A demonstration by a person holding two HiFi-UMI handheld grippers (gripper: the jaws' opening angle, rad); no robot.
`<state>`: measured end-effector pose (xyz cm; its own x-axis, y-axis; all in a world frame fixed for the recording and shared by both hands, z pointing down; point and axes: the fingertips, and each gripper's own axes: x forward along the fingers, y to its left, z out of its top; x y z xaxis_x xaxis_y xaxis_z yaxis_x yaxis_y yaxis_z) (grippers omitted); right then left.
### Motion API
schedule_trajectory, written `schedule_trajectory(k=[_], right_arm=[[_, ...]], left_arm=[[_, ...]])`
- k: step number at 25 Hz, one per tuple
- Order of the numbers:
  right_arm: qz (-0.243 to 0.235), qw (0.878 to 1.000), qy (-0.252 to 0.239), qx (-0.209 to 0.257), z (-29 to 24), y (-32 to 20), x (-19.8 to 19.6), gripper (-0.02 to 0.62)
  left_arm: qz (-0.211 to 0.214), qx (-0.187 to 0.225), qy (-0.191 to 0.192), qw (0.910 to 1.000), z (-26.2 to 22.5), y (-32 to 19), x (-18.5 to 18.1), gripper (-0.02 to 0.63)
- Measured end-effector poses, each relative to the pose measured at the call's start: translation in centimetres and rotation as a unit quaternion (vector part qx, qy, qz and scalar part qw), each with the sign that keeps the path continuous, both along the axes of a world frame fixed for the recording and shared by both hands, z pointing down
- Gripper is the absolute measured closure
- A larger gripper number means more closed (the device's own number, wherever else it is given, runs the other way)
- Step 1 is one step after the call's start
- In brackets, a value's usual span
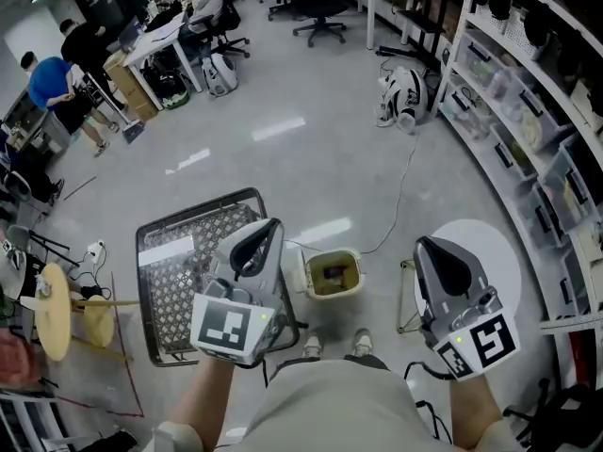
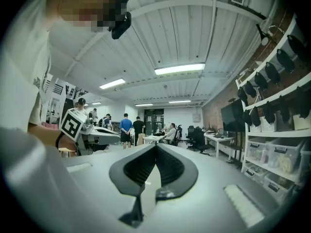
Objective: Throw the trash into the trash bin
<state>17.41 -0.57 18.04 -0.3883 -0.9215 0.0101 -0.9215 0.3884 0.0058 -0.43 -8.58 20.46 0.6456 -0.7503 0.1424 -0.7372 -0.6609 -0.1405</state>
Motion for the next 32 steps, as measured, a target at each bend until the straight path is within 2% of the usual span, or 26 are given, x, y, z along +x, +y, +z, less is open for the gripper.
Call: schedule_trajectory(k=[1,2,3,4,6,10,16,20,25,32], right_arm=[[-0.006,1.0,-0.007,0.004,-0.3,0.0,-0.2,0.59],[-0.015,1.0,-0.015,0.011,-0.6,0.1,-0.5,0.512],[-0.025,0.999,-0.021,0.017,-1.0,0.2,-0.9,0.341],[-0.032,0.999,-0.022,0.021,-1.2,0.2,-1.2,0.288],[-0.035,0.999,-0.011,0.02,-1.1,0.0,-1.4,0.288],[-0.039,0.999,-0.013,0.008,-0.2,-0.8,-1.0,0.296],[-0.077,0.997,-0.008,0.004,0.4,-4.1,-3.0,0.296],[-0.121,0.993,-0.008,-0.01,0.9,-7.3,-7.0,0.295],[-0.167,0.985,-0.012,-0.037,3.6,-11.1,-12.7,0.288],[-0.241,0.965,-0.012,-0.106,9.8,-15.2,-22.0,0.278]], left_arm=[[-0.006,0.0,0.003,1.0,0.0,-0.1,-0.3,0.604],[-0.009,0.002,0.003,1.0,0.0,-0.3,-0.6,0.603],[-0.012,0.004,0.002,0.9999,0.2,-0.4,-0.9,0.604],[-0.014,0.007,0.0,0.9999,0.3,-0.6,-1.3,0.603],[-0.015,0.016,-0.009,0.9997,0.6,-1.0,-1.8,0.603],[-0.036,0.004,-0.009,0.9993,0.0,-1.4,-2.1,0.603],[-0.1,-0.009,-0.039,0.9942,-0.6,-2.3,-5.8,0.603],[-0.136,0.001,-0.038,0.9899,1.5,-2.7,-10.3,0.603],[-0.177,-0.013,-0.057,0.9824,3.8,-3.8,-15.3,0.603],[-0.25,-0.066,-0.065,0.9637,8.9,-4.4,-21.8,0.603]])
